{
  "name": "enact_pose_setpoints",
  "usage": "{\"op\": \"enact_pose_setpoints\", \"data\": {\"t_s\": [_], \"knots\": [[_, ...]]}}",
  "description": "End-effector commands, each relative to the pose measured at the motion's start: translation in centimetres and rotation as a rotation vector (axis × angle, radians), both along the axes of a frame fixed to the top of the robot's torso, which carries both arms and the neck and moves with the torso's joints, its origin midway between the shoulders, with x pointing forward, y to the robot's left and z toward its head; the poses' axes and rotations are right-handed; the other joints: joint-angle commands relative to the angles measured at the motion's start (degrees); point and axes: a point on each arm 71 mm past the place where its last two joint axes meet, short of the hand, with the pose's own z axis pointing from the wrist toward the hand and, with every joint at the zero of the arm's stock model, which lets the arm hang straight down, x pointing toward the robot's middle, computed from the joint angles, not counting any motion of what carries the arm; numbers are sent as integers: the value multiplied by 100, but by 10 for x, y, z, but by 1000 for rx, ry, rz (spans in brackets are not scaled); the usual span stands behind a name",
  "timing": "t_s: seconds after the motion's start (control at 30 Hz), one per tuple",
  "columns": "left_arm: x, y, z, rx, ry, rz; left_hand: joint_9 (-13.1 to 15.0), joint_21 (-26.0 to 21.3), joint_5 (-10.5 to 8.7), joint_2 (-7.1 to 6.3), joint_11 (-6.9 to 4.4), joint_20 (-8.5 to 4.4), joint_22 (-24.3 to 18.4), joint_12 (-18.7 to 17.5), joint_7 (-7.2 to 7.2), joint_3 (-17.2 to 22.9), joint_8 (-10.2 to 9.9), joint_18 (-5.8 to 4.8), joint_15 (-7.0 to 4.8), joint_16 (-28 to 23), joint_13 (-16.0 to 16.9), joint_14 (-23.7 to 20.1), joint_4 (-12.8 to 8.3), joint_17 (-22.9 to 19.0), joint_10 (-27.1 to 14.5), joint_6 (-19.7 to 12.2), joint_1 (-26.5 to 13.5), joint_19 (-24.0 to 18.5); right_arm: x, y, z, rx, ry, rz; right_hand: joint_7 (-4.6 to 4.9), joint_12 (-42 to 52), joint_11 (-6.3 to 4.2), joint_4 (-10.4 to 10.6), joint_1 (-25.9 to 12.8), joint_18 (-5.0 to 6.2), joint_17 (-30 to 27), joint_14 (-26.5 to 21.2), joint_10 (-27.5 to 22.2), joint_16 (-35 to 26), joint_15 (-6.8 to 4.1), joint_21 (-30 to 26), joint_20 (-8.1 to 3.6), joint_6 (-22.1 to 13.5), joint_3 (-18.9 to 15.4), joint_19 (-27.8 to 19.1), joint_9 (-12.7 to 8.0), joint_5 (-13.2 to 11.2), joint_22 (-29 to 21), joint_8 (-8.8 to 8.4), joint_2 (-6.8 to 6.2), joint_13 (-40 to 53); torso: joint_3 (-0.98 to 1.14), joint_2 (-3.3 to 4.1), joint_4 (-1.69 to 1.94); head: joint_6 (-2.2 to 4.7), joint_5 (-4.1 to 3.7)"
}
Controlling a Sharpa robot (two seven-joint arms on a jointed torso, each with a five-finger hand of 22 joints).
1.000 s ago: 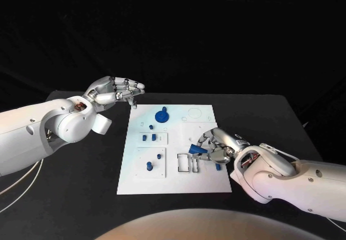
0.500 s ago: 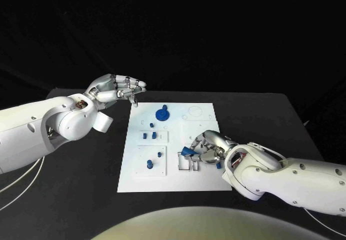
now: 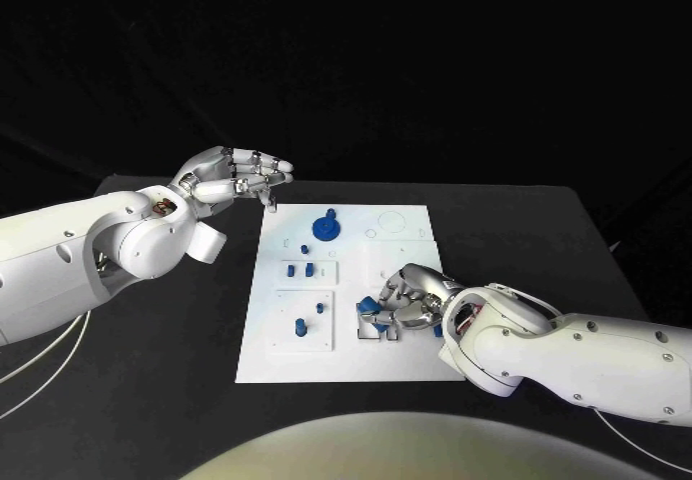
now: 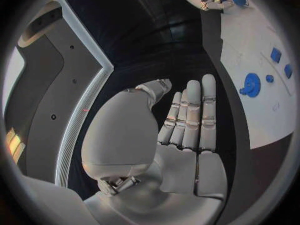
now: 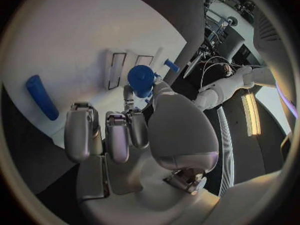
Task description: Assemble the parts on the task board
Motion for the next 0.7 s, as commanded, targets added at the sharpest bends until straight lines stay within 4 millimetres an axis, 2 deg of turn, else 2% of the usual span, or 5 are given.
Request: {"op": "enact_pose_setpoints", "data": {"t_s": [0.03, 0.23, 0.37, 0.5, 0.7], "knots": [[-1, -2, 1, -9, -8, -13, -10, -1, 27, 27, -13, 7, 10, 39, 46, 11, 35, 86, 4, -15, -4, -20, -44, 8, -30, -29, 58, -10, -3, 1, -5, -38, 53, 32, -303, 22, -29, -6, -88, -44, 1111, 520, 137, 21, -55, 34, -40, 321, -42, 223, 157, -4, 1159, 34, -66, 621, -3, -1, -7, 0, 3], [-1, -2, 1, -7, -5, -14, -11, 1, 28, 29, -13, 7, 11, 40, 47, 14, 34, 86, 3, -14, -4, -20, -47, 8, -30, -33, 63, -10, -2, 1, -6, -45, 56, 36, -307, 13, -30, 2, -278, -42, 1110, 519, 137, 20, -56, 25, -42, 329, -45, 219, 155, 4, 1156, 66, -137, 627, 5, -5, -2, 0, 9], [-1, -2, 1, -6, -4, -14, -11, 1, 28, 29, -13, 7, 11, 40, 47, 14, 34, 86, 3, -14, -4, -20, -47, 8, -30, -33, 63, -10, -2, 0, -6, -53, 49, 33, -310, 10, -32, 5, -407, -43, 1114, 520, 139, 21, -57, 29, -43, 330, -37, 219, 154, 7, 1157, 84, -161, 633, 3, -6, -4, 0, 6], [-1, -1, 1, -6, -4, -14, -11, 1, 28, 29, -13, 7, 11, 40, 47, 14, 34, 86, 3, -14, -4, -20, -47, 8, -30, -33, 63, -10, -1, -1, -6, -61, 33, 28, -316, 2, -36, 11, -669, -45, 1115, 520, 142, 20, -62, 44, -45, 330, -78, 223, 158, 18, 1160, 134, -325, 645, 1, -3, -8, 0, 8], [0, -1, 1, -6, -3, -13, -11, 1, 28, 29, -13, 7, 11, 40, 47, 14, 34, 86, 3, -14, -4, -20, -47, 8, -30, -33, 63, -10, 0, 0, -5, -63, 9, 23, -314, -31, -36, 10, -1007, -42, 1105, 517, 135, 15, -60, 26, -46, 285, -563, 216, 178, 3, 1155, 218, -234, 645, 3, -3, -4, 0, 6]]}}
